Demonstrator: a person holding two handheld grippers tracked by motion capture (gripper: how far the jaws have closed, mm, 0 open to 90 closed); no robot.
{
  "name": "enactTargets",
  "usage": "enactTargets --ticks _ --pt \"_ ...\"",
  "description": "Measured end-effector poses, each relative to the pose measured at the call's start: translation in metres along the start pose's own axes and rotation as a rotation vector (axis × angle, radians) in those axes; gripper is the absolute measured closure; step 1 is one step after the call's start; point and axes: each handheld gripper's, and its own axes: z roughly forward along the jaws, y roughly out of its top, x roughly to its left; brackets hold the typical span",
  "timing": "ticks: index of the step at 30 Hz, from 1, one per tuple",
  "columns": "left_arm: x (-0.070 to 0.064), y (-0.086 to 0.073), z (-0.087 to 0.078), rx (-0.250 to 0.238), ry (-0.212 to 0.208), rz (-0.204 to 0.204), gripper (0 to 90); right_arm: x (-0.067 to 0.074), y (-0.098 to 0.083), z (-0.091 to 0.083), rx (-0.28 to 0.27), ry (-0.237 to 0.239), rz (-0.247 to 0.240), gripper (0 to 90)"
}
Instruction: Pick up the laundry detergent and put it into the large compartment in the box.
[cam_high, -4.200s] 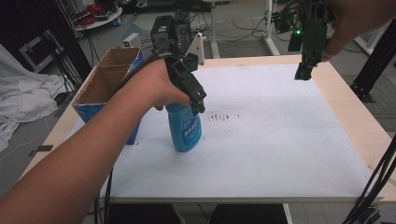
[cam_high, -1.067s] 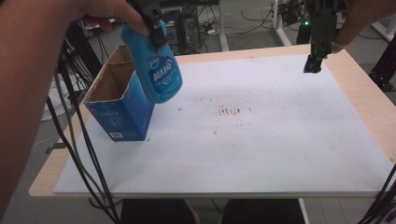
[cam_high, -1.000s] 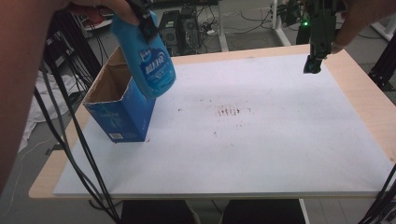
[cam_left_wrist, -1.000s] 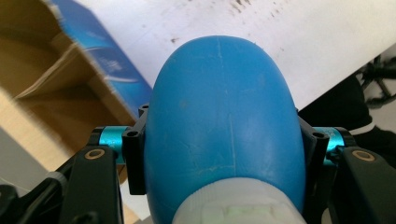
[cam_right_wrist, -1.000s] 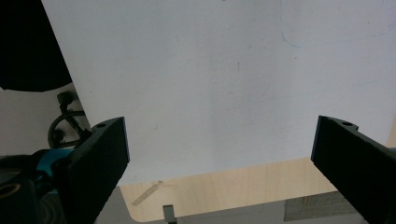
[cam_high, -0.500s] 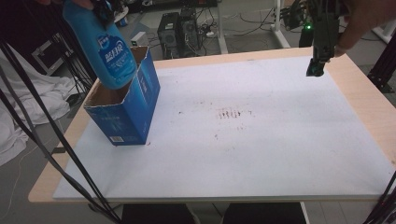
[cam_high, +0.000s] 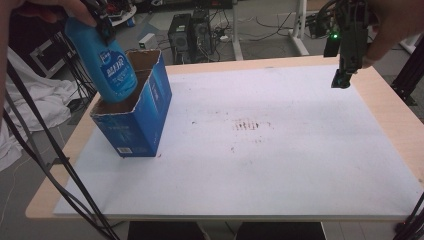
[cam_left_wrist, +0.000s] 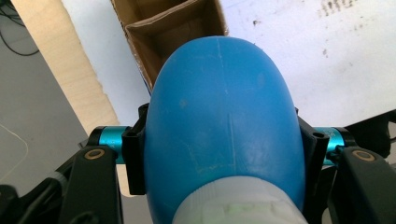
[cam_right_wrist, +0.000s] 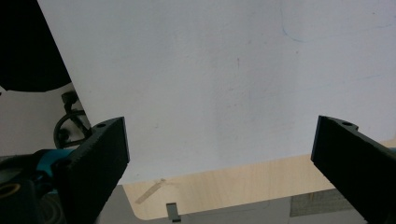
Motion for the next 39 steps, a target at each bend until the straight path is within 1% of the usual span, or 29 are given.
enactTargets --ticks 2,4,5,9,13,16,18,19,21,23,25,30,32,34,35,37,39 --pt "0.002 0.000 0.009 0.004 -0.005 0.005 37.8 0.000 0.000 0.000 -0.001 0.001 0.002 3.3" --pt "0.004 0.000 0.017 0.013 -0.009 0.037 37.9 -0.001 0.000 0.001 0.001 0.000 0.006 3.3" --pt "0.005 0.000 0.022 0.017 -0.007 0.050 37.9 -0.001 0.000 0.001 -0.002 0.001 -0.003 3.3" --pt "0.007 0.001 0.041 0.043 -0.011 0.094 37.8 0.000 0.002 0.001 0.006 0.000 0.002 3.3" --pt "0.010 0.001 0.060 0.055 -0.027 0.133 37.8 0.001 0.003 0.002 0.007 0.000 0.006 3.3" --pt "0.011 0.001 0.072 0.064 -0.026 0.170 37.9 0.001 0.003 0.002 0.011 0.003 0.002 3.3" --pt "0.011 0.002 0.079 0.069 -0.024 0.202 37.8 0.000 0.003 0.002 0.013 0.002 0.003 3.3" --pt "0.011 0.002 0.083 0.071 -0.024 0.210 37.9 0.000 0.004 0.002 0.014 0.001 0.003 3.3" --pt "0.012 0.002 0.090 0.083 -0.022 0.245 37.8 0.000 0.004 0.003 0.016 0.003 -0.003 3.3" --pt "0.012 0.003 0.096 0.093 -0.025 0.260 37.8 0.000 0.004 0.004 0.015 0.004 0.004 3.3" --pt "0.011 0.003 0.102 0.101 -0.023 0.300 37.8 0.000 0.004 0.004 0.016 0.004 0.004 3.3" --pt "0.010 0.004 0.117 0.105 -0.022 0.344 37.9 -0.001 0.005 0.006 0.020 0.008 0.007 3.3" --pt "0.010 0.003 0.123 0.108 -0.022 0.360 37.8 -0.002 0.005 0.007 0.018 0.011 -0.003 3.3" --pt "0.010 0.003 0.128 0.111 -0.021 0.384 37.8 -0.002 0.005 0.007 0.020 0.008 -0.005 3.3" --pt "0.009 0.003 0.130 0.110 -0.021 0.394 37.9 -0.002 0.005 0.007 0.017 0.010 0.002 3.3" --pt "0.009 0.003 0.134 0.121 -0.013 0.439 37.8 -0.002 0.005 0.007 0.018 0.009 0.001 3.3" --pt "0.009 0.003 0.137 0.127 -0.008 0.452 37.8 -0.002 0.005 0.007 0.017 0.009 0.004 3.3"
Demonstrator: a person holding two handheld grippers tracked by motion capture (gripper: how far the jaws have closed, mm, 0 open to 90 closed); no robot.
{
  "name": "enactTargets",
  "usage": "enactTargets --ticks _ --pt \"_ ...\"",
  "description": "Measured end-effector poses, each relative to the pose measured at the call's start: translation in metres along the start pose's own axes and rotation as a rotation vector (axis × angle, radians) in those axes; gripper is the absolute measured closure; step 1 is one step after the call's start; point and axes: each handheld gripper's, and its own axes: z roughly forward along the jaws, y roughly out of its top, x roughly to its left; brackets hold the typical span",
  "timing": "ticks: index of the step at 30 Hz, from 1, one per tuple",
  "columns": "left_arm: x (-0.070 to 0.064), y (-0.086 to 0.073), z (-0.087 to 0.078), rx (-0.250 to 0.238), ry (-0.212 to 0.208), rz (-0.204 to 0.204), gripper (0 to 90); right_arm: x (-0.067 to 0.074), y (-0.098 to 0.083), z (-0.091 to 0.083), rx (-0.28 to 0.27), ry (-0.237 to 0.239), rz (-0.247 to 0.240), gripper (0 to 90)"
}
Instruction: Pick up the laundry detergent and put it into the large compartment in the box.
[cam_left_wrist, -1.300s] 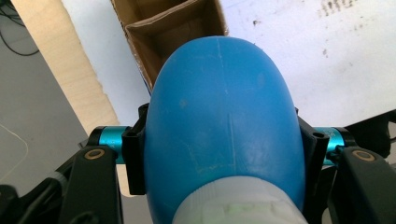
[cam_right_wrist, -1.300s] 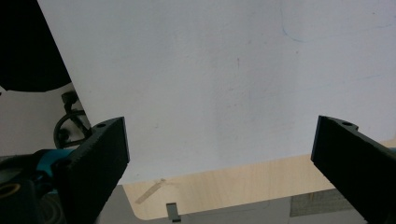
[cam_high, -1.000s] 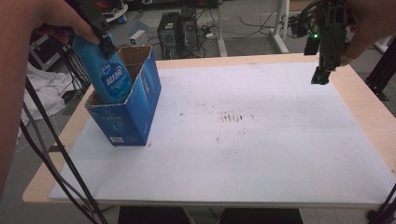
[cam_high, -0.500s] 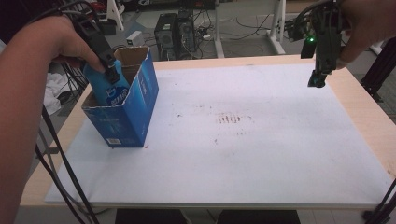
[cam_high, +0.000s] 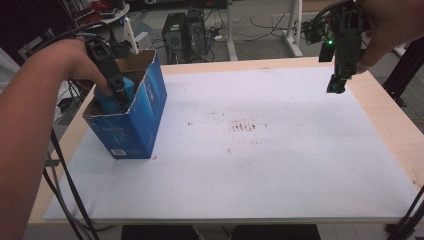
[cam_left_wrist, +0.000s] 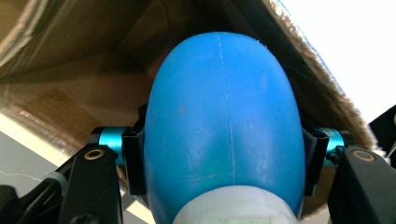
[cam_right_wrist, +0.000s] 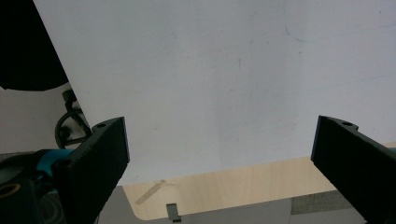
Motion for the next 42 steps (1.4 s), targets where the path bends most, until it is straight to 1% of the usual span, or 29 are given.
enactTargets --ticks 2,5,6,7,9,10,13,14,16,19,20,21,22,24,29,30,31,33,34,36,37,40,42 --pt "-0.001 0.000 0.003 -0.010 -0.004 -0.004 37.8 -0.001 0.000 0.001 -0.003 0.003 -0.006 3.3" --pt "0.000 0.000 0.005 -0.001 -0.004 0.015 37.8 0.000 0.000 0.003 -0.001 0.003 0.000 3.3" --pt "-0.001 0.000 0.008 -0.010 -0.004 0.009 37.8 0.000 0.000 0.003 0.000 0.005 0.001 3.3" --pt "-0.001 0.000 0.009 -0.008 -0.005 0.009 37.8 -0.001 0.000 0.003 -0.003 0.005 -0.011 3.3" --pt "0.000 0.000 0.012 0.000 -0.006 0.010 37.8 0.000 0.000 0.004 -0.002 0.007 -0.002 3.3" --pt "0.000 -0.001 0.014 -0.005 -0.009 0.003 37.8 0.000 0.000 0.004 -0.002 0.007 -0.002 3.3" --pt "0.001 -0.002 0.020 -0.003 -0.013 0.005 37.7 0.000 0.000 0.005 -0.001 0.007 -0.001 3.3" --pt "0.001 -0.002 0.020 -0.022 -0.018 0.001 37.7 0.000 0.000 0.006 -0.005 0.008 -0.003 3.3" --pt "0.001 -0.002 0.020 -0.017 -0.015 0.002 37.7 0.000 0.000 0.006 -0.005 0.008 -0.009 3.3" --pt "0.000 -0.002 0.020 -0.016 -0.013 0.002 37.6 0.000 0.000 0.007 0.000 0.009 -0.005 3.3" --pt "0.001 -0.001 0.020 -0.009 -0.011 0.010 37.6 0.001 0.000 0.007 -0.003 0.009 0.001 3.3" --pt "0.001 -0.001 0.020 -0.008 -0.011 0.011 37.6 0.001 0.001 0.007 -0.007 0.009 -0.004 3.3" --pt "0.000 -0.001 0.020 -0.016 -0.012 0.002 37.6 0.001 0.001 0.007 -0.007 0.009 -0.008 3.3" --pt "0.001 -0.001 0.020 -0.010 -0.013 0.003 37.5 0.001 0.001 0.007 -0.005 0.008 -0.007 3.3" --pt "0.001 -0.002 0.019 -0.012 -0.022 -0.011 37.2 0.001 0.000 0.006 -0.010 0.009 -0.005 3.3" --pt "0.001 -0.002 0.018 -0.010 -0.025 -0.007 37.0 0.001 -0.001 0.006 -0.002 0.007 0.004 3.3" --pt "0.001 -0.002 0.018 -0.018 -0.025 -0.017 36.2 0.001 -0.001 0.006 -0.002 0.008 0.005 3.3" --pt "0.002 -0.003 0.015 -0.002 -0.020 -0.014 34.4 0.001 -0.001 0.006 -0.005 0.012 0.005 3.3" --pt "0.002 -0.003 0.014 -0.004 -0.016 -0.015 33.7 0.000 -0.002 0.006 -0.005 0.012 0.003 3.3" --pt "0.001 -0.004 0.011 -0.022 -0.013 -0.033 31.3 0.001 -0.001 0.006 -0.005 0.011 0.003 3.3" --pt "0.001 -0.005 0.009 -0.020 -0.010 -0.024 30.5 0.001 -0.001 0.006 -0.007 0.010 0.007 3.3" --pt "0.000 -0.005 0.007 -0.022 -0.011 -0.023 30.3 0.001 0.000 0.006 -0.004 0.008 -0.001 3.3" --pt "-0.001 -0.005 0.005 -0.022 -0.005 -0.023 28.6 0.002 0.001 0.006 -0.006 0.009 0.004 3.3"
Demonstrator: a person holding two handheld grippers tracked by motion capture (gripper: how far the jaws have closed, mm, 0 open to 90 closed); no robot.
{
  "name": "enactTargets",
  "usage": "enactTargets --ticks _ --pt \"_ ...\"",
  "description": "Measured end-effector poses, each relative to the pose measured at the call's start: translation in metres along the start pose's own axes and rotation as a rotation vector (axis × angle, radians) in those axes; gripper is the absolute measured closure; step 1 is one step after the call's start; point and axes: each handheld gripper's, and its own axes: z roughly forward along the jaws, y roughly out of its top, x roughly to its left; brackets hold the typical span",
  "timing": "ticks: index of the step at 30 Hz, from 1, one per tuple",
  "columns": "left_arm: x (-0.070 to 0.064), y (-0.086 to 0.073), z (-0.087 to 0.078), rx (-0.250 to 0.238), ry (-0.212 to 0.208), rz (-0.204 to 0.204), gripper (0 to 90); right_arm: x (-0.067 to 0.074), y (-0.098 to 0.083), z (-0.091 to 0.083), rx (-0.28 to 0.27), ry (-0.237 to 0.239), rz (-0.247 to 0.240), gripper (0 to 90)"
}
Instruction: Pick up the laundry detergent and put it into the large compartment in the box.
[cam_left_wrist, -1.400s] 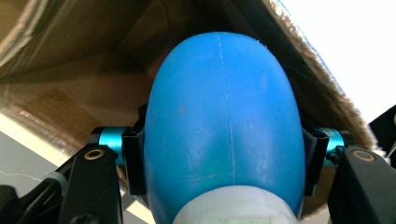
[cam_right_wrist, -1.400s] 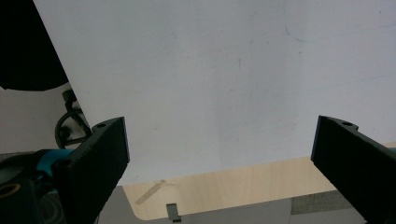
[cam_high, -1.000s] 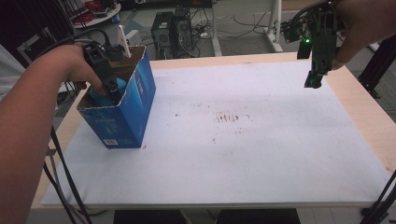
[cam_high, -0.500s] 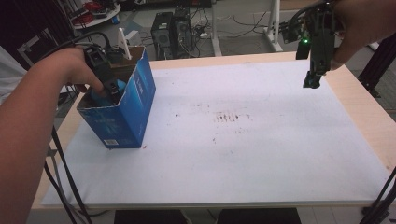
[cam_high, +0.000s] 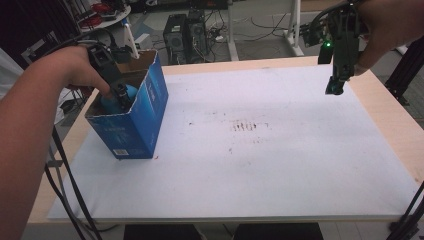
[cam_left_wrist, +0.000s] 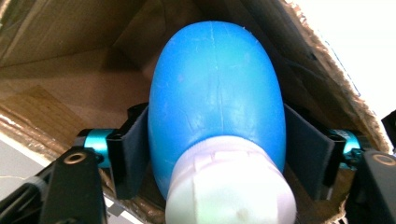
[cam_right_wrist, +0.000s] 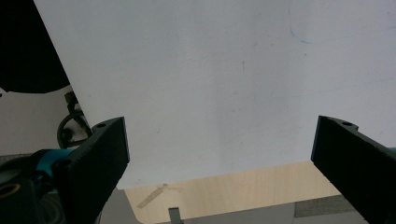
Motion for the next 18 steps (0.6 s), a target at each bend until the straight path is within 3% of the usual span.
enactTargets --ticks 7,11,18 --pt "-0.002 -0.001 -0.007 -0.007 0.009 0.000 24.9 0.000 0.000 0.000 -0.001 -0.004 -0.002 3.3" --pt "-0.005 -0.002 -0.013 -0.014 -0.002 -0.025 23.0 0.001 0.000 -0.001 -0.001 0.000 -0.007 3.3" --pt "-0.010 -0.004 -0.032 -0.013 0.004 -0.001 17.1 0.001 0.000 -0.001 -0.003 0.000 -0.009 3.3"
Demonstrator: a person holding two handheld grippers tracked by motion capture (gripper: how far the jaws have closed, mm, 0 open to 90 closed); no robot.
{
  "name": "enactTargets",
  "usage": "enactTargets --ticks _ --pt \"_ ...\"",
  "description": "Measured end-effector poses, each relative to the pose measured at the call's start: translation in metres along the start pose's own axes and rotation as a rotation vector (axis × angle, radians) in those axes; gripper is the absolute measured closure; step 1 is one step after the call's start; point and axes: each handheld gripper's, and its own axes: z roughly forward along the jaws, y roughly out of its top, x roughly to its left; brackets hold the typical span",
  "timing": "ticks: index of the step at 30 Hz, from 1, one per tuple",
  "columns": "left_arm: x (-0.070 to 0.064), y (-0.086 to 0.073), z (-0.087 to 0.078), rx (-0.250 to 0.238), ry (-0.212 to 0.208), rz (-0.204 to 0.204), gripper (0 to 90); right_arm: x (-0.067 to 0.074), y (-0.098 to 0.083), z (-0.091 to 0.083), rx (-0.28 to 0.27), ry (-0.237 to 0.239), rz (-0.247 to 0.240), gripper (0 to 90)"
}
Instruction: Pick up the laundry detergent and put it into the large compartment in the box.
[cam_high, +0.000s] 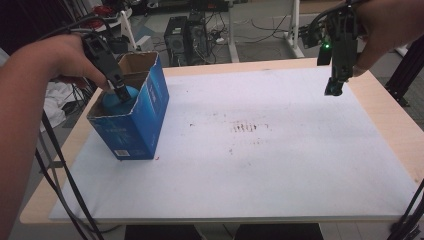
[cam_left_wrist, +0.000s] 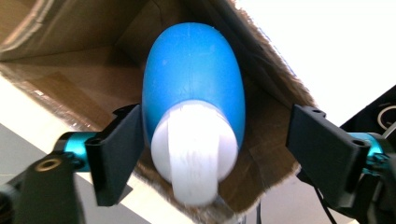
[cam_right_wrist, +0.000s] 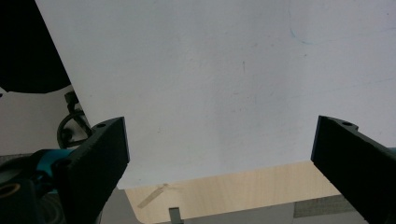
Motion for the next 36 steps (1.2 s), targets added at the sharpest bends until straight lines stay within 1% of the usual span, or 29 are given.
enactTargets --ticks 4,5,6,7,9,10,12,13,14,16,17,19,21,23,24,25,29,30,34,36 --pt "-0.003 -0.001 -0.009 -0.014 0.007 0.003 16.5 0.001 0.000 -0.002 0.000 -0.004 0.007 3.3" --pt "-0.004 -0.001 -0.011 -0.013 0.004 0.003 16.3 0.001 0.001 -0.002 -0.001 -0.003 0.006 3.3" --pt "-0.005 -0.001 -0.014 -0.003 0.003 0.016 15.8 0.001 0.001 -0.003 -0.003 -0.003 0.001 3.3" --pt "-0.006 -0.001 -0.015 -0.005 0.003 0.014 15.8 0.002 0.001 -0.004 -0.004 -0.004 0.002 3.3" --pt "-0.009 -0.001 -0.019 -0.005 0.014 0.017 13.6 0.002 0.001 -0.004 -0.010 -0.006 -0.002 3.3" --pt "-0.010 -0.001 -0.022 -0.004 0.018 0.028 12.5 0.002 0.001 -0.005 -0.010 -0.005 -0.003 3.3" --pt "-0.010 -0.001 -0.022 -0.004 0.018 0.028 12.5 0.002 0.001 -0.005 -0.010 -0.006 -0.009 3.3" --pt "-0.015 -0.001 -0.031 -0.029 0.023 0.042 12.5 0.002 0.001 -0.005 -0.009 -0.006 -0.004 3.3" --pt "-0.017 0.000 -0.033 -0.033 0.027 0.047 12.5 0.003 0.001 -0.005 -0.006 -0.007 0.003 3.3" --pt "-0.018 0.000 -0.035 -0.038 0.030 0.053 12.5 0.003 0.001 -0.005 -0.007 -0.007 0.001 3.3" --pt "-0.022 0.000 -0.039 -0.041 0.030 0.070 12.5 0.003 0.001 -0.005 -0.006 -0.006 0.003 3.3" --pt "-0.026 0.002 -0.041 -0.042 0.026 0.091 12.5 0.003 0.001 -0.005 -0.006 -0.006 0.001 3.3" --pt "-0.031 0.003 -0.043 -0.044 0.021 0.133 12.5 0.003 0.001 -0.006 -0.010 -0.007 -0.002 3.3" --pt "-0.038 0.005 -0.045 -0.048 0.010 0.163 10.7 0.004 0.000 -0.006 -0.011 -0.007 -0.004 3.3" --pt "-0.038 0.005 -0.045 -0.048 0.010 0.163 9.4 0.004 0.000 -0.006 -0.012 -0.008 -0.004 3.3" --pt "-0.044 0.008 -0.046 -0.043 0.004 0.190 9.3 0.004 -0.001 -0.006 -0.009 -0.008 -0.003 3.3" --pt "-0.058 0.015 -0.045 -0.028 0.004 0.250 7.0 0.004 -0.001 -0.006 -0.012 -0.007 0.007 3.3" --pt "-0.061 0.016 -0.045 -0.024 0.003 0.264 7.0 0.004 -0.001 -0.006 -0.011 -0.006 0.000 3.3" --pt "-0.075 0.024 -0.043 -0.014 -0.002 0.327 5.4 0.005 0.000 -0.006 -0.010 -0.005 0.002 3.3" --pt "-0.082 0.027 -0.040 -0.007 0.000 0.353 2.9 0.005 0.001 -0.006 -0.010 -0.003 -0.003 3.3"
